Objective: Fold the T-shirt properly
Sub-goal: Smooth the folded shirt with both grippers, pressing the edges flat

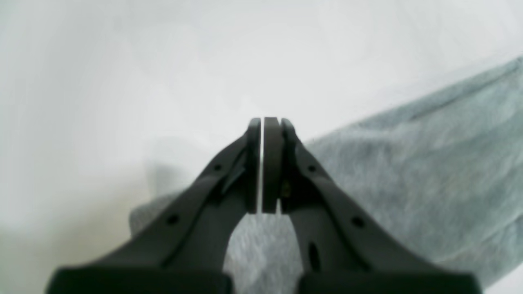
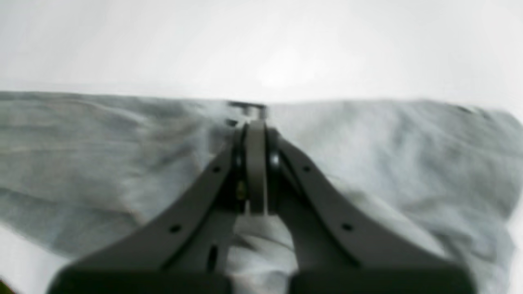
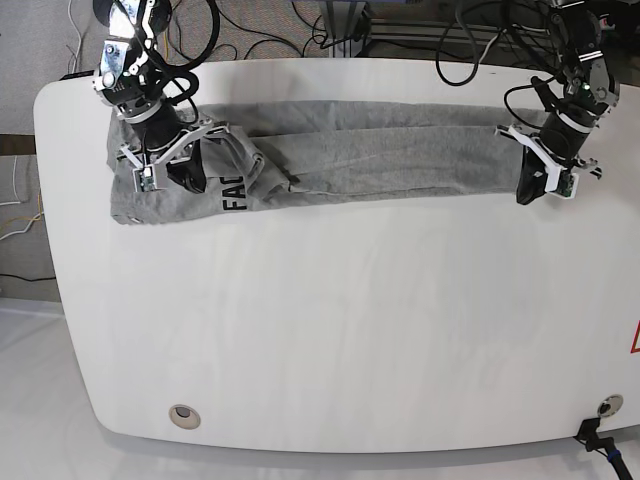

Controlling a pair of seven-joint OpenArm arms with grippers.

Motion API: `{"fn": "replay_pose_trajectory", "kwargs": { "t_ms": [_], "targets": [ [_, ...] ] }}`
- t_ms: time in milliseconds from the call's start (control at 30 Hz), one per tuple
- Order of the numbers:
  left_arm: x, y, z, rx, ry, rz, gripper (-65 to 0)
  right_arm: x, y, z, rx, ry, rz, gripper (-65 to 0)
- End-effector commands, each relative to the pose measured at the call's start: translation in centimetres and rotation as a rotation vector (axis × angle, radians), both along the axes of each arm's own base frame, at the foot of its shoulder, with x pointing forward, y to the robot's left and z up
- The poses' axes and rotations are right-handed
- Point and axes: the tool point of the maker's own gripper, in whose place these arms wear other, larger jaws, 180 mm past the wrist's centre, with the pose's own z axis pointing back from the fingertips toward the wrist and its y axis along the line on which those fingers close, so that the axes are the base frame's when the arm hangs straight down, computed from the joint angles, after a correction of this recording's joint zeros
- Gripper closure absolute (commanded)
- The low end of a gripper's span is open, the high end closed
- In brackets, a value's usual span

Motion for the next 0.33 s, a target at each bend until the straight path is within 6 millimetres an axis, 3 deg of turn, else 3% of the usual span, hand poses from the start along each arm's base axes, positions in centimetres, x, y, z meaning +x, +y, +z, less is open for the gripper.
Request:
{"fn": "replay_pose_trajectory", "kwargs": {
  "t_ms": [0,133,300],
  "targets": [
    [0.1,-0.6,1.0,-0.015,-0.042,-0.004,0.0,0.4,1.1,0.9,0.015,-0.032,0.034,0.0],
    [-0.5,-2.3,0.6,0.027,-0.03,-0.008,0.0,0.2,1.8,0.0,-0.027,-0.011,0.011,0.0],
    [-1.2,-3.0,-0.1,0.016,-0.007,-0.02,0.0,0.3,2.6,-0.3,-0.036,-0.019,-0.005,0.0]
  ]
}}
